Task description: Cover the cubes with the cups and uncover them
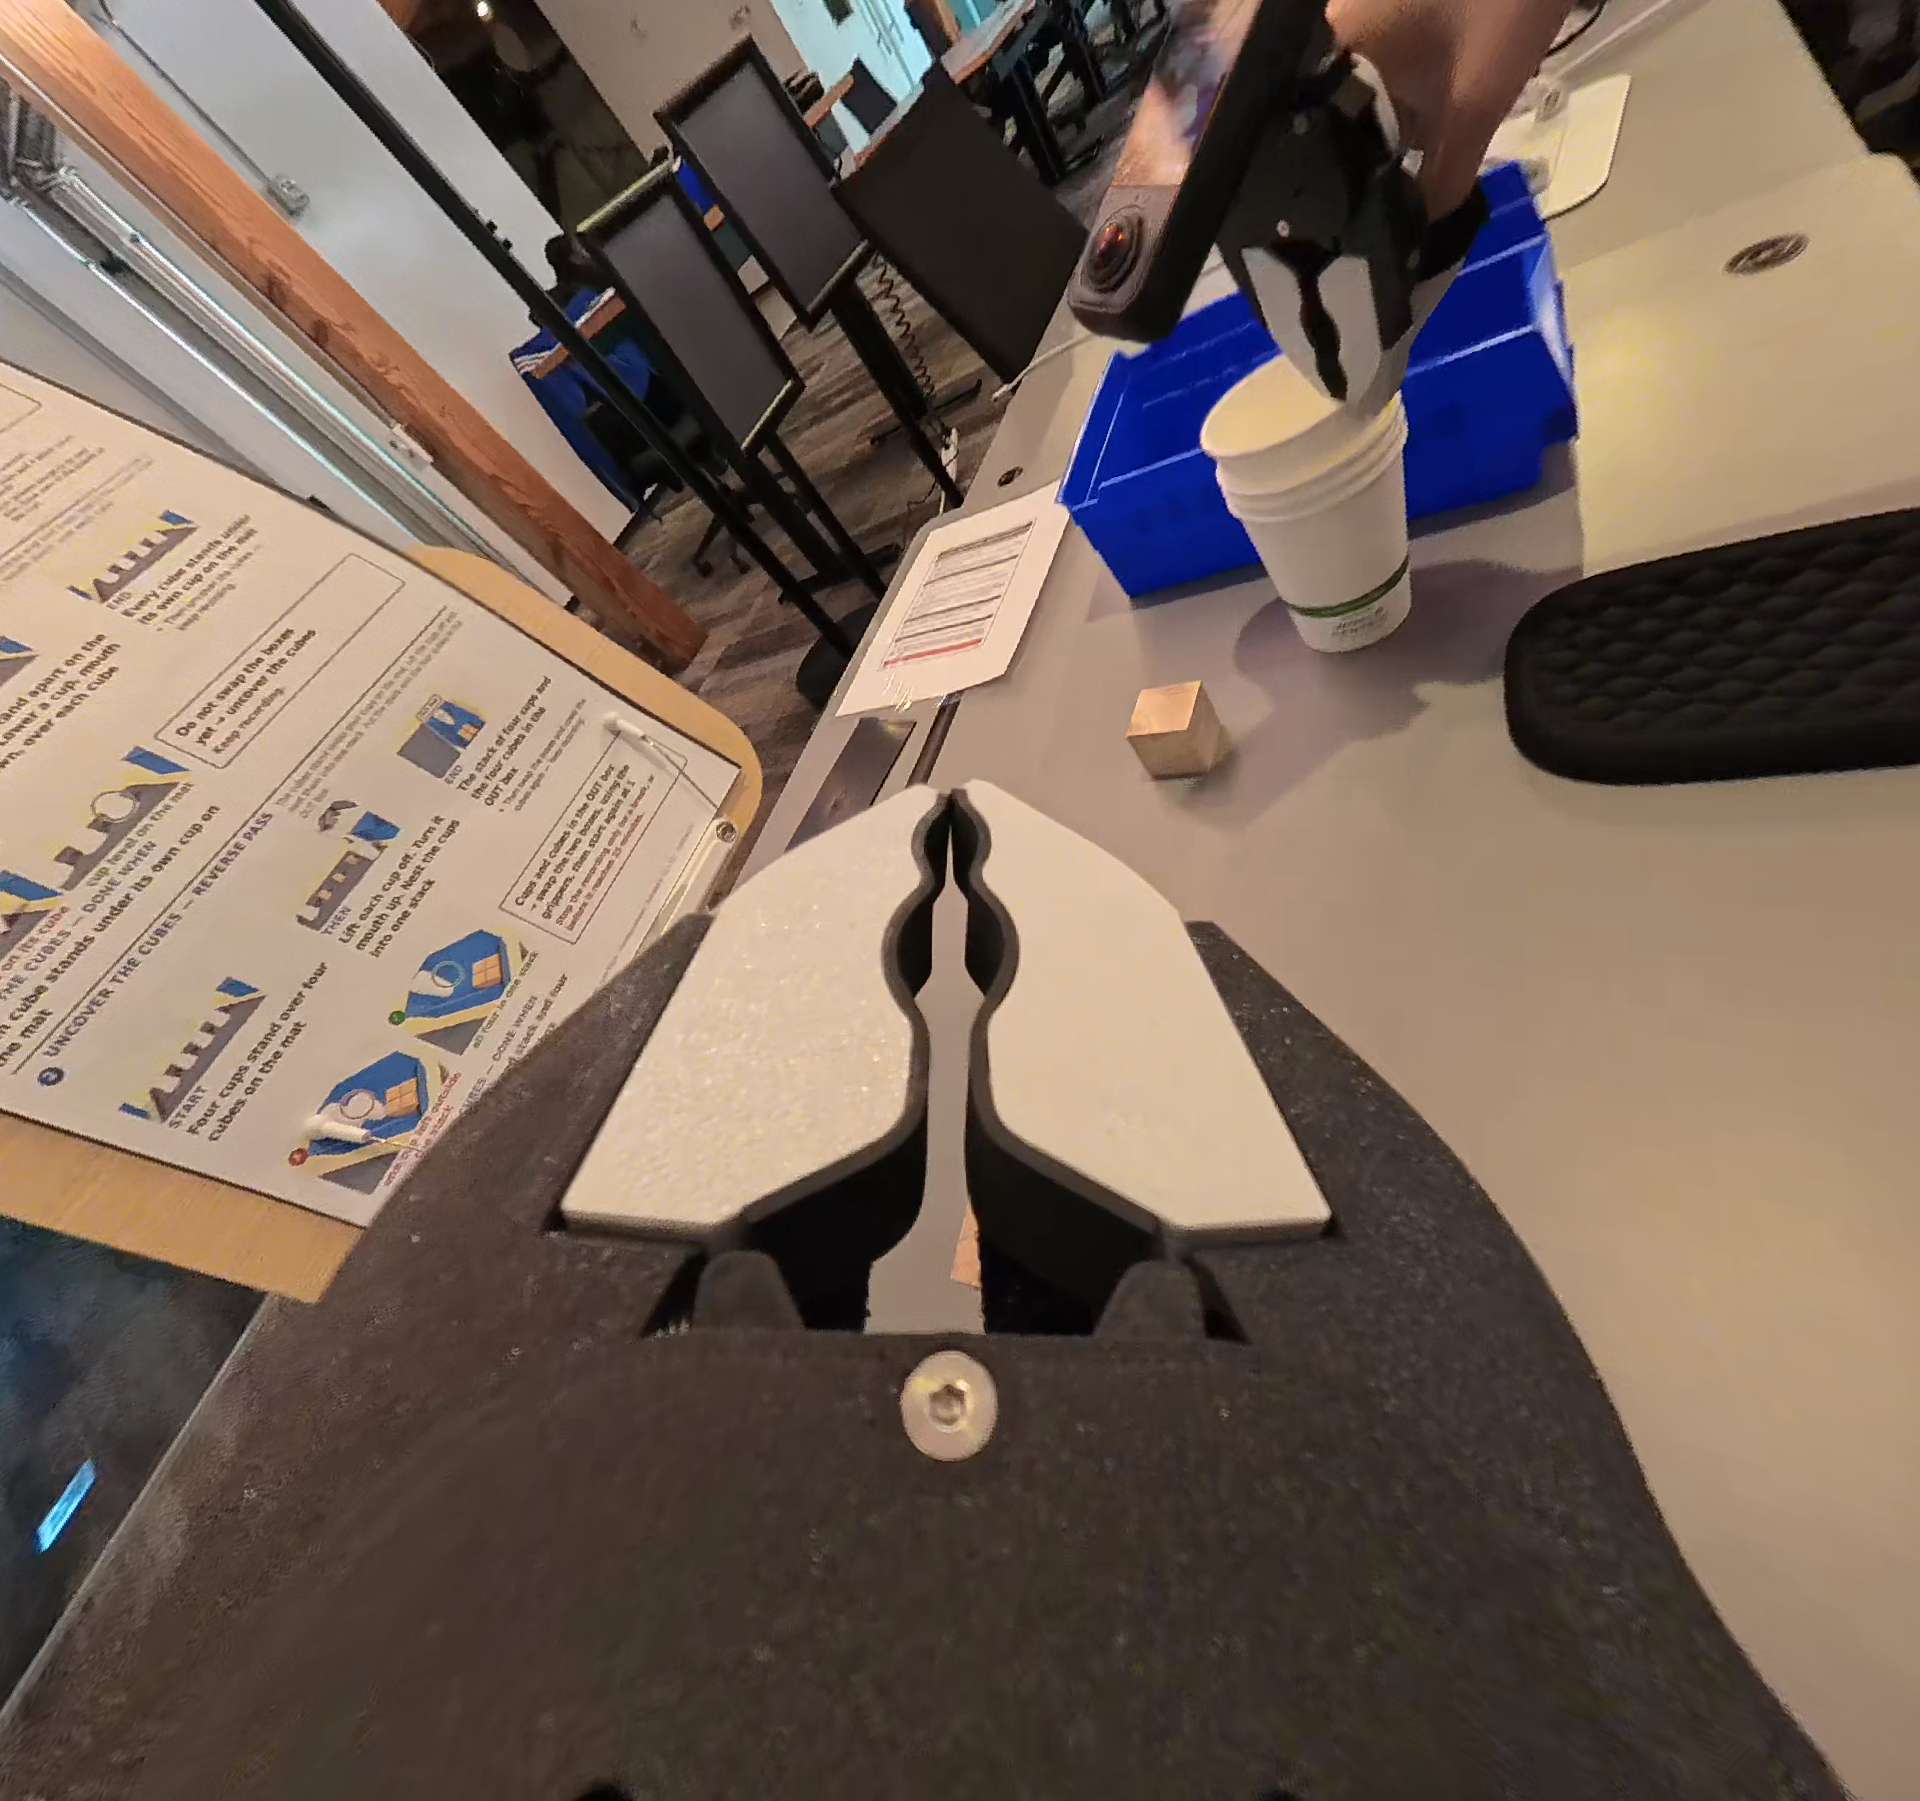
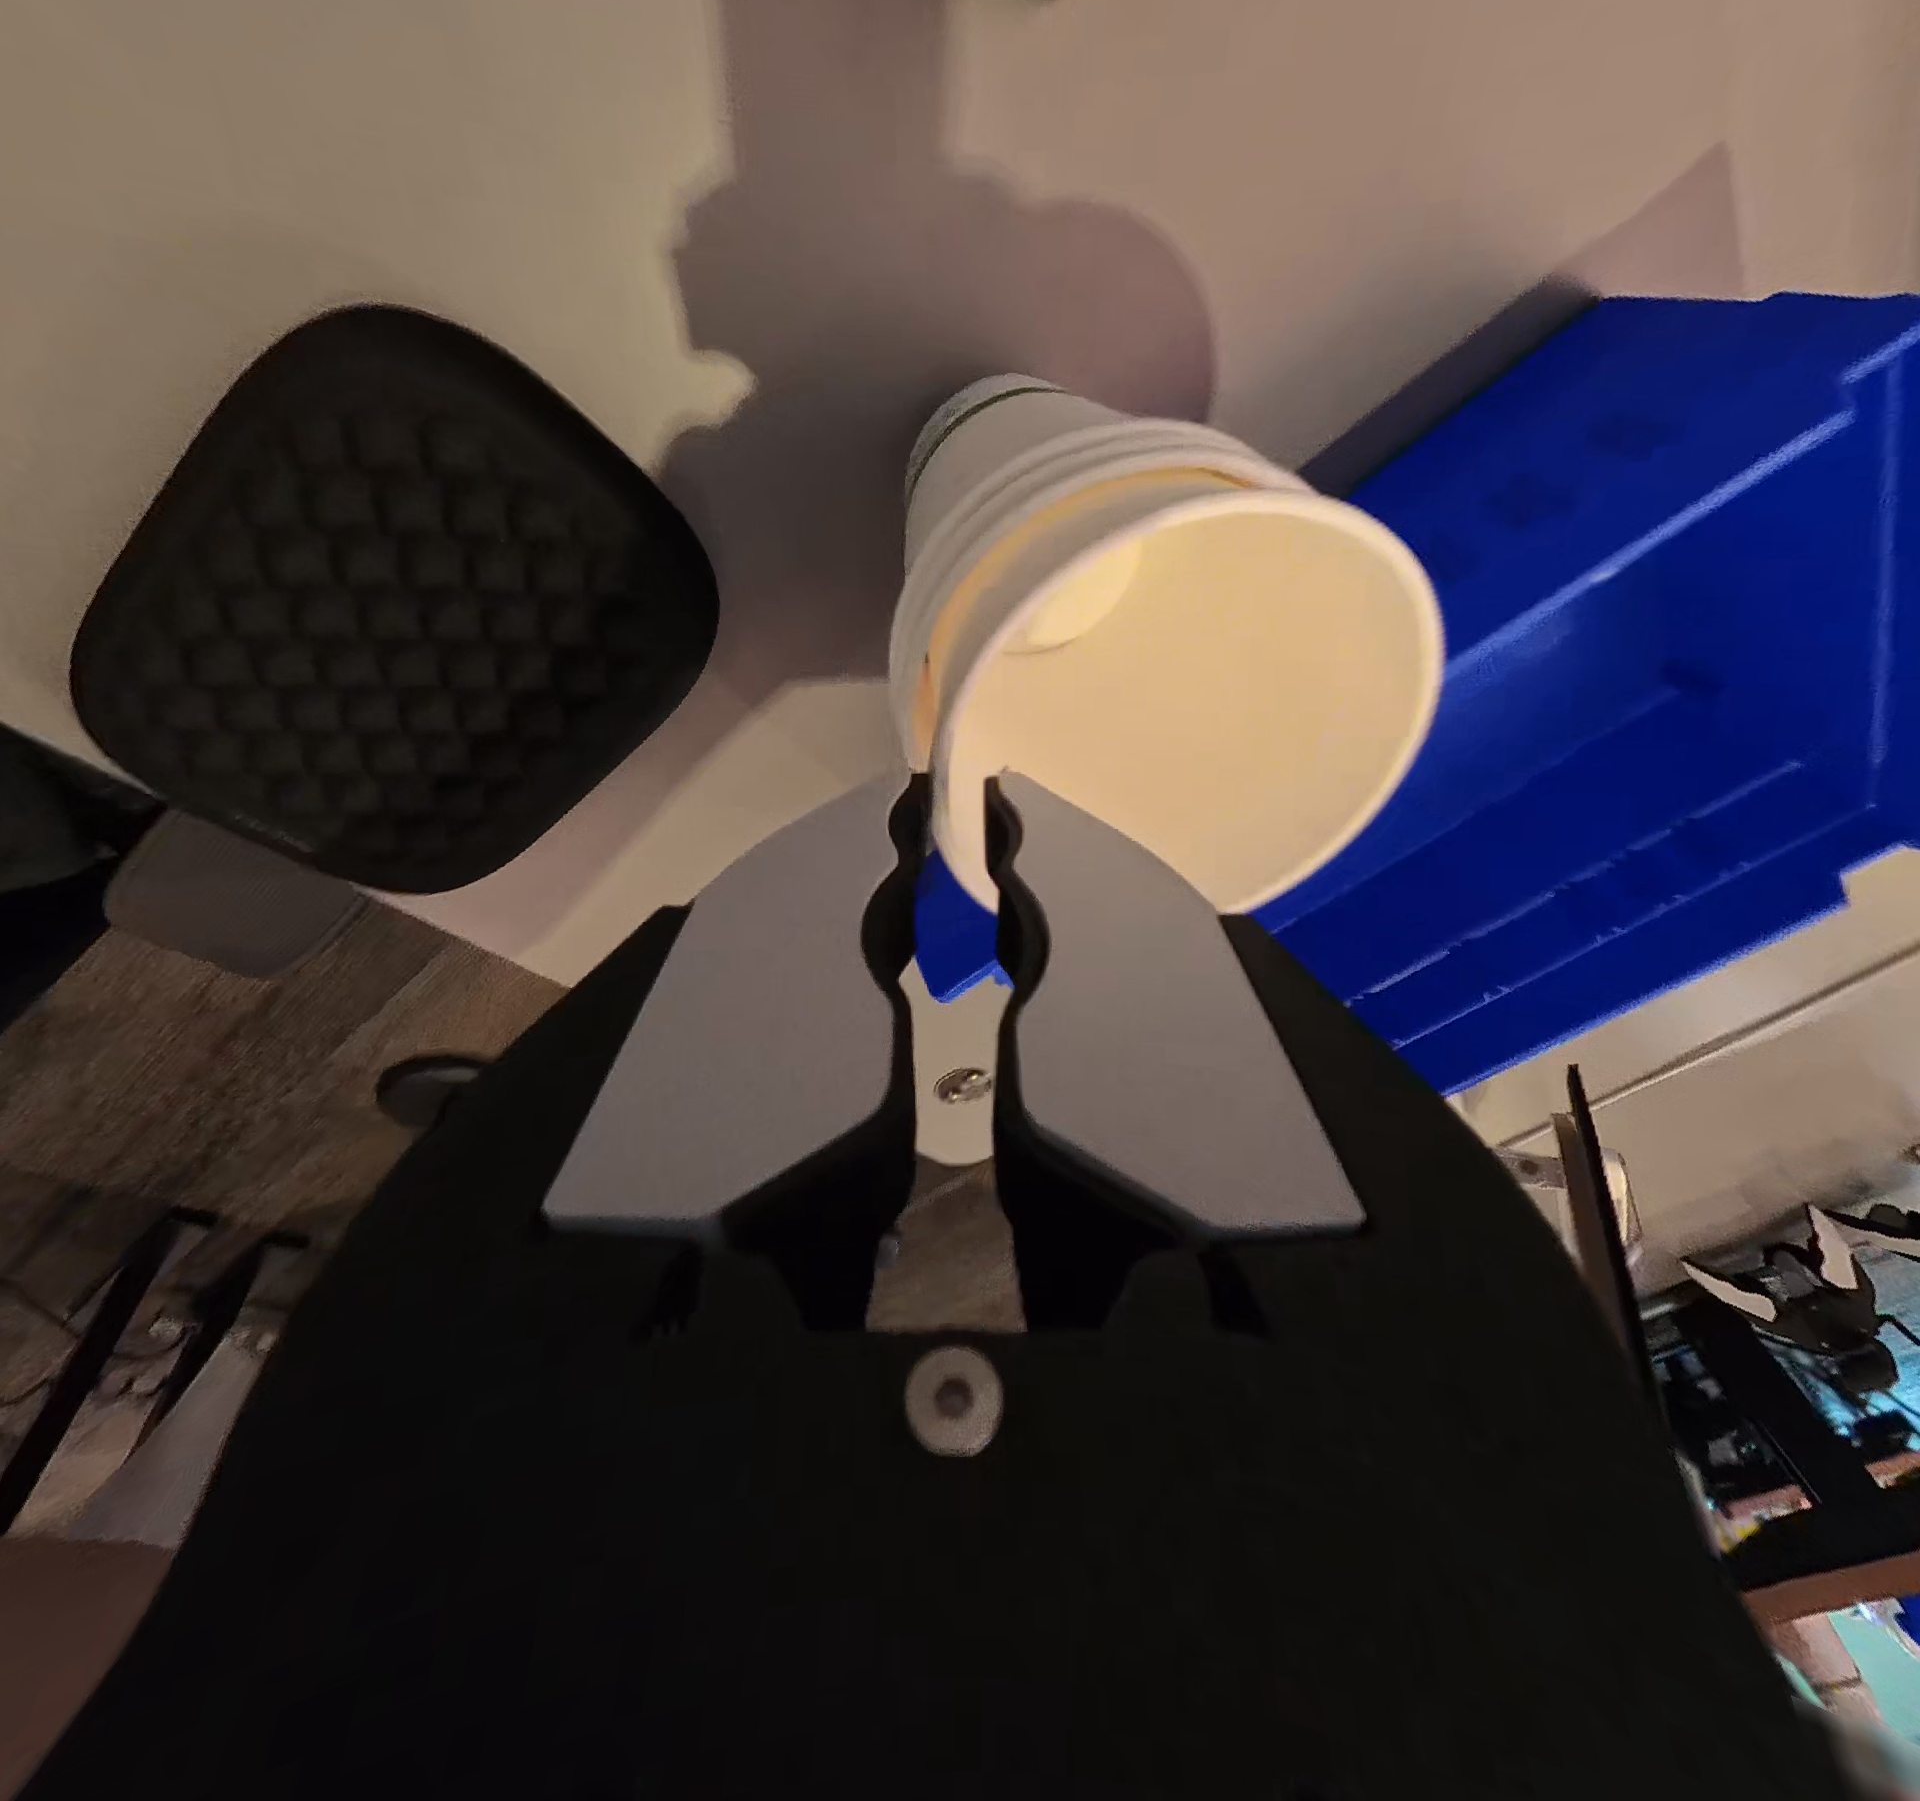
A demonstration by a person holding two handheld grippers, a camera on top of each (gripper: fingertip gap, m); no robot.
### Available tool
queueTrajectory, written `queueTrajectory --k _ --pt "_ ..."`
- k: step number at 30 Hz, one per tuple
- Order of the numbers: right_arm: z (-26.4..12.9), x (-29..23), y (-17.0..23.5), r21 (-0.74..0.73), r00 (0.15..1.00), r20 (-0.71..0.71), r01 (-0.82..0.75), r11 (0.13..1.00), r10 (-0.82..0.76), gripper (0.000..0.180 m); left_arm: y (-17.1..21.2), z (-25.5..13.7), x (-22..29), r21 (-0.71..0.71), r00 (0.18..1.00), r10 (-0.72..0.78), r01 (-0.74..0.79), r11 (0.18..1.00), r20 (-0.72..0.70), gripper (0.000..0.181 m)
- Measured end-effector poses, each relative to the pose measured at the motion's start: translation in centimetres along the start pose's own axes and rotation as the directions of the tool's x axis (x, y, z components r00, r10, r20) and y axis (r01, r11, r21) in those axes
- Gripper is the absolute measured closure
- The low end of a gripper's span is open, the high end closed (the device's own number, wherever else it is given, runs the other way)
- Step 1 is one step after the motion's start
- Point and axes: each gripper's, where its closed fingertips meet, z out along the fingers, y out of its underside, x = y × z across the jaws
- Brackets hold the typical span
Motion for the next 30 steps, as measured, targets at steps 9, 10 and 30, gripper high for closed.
queueTrajectory --k 9,10,30 --pt "-7.9 -2.8 0.6 0.948 0.832 -0.19 0.016 0.318 0.521 0.141 -1.7 -2.5 -0.5 0.103 0.998 -0.056 0.055 0.993 0.002 0.181" --pt "-6.9 -3.1 1.4 0.965 0.79 -0.168 0.008 0.264 0.589 0.139 -2.1 -2.6 -0.5 0.131 0.997 -0.07 0.071 0.989 -0.015 0.181" --pt "5.6 2.3 -0.9 0.949 0.667 0.143 -0.303 0.092 0.731 0.087 -2.5 -3.8 -1.3 0.19 0.992 -0.125 0.123 0.974 -0.001 0.181"
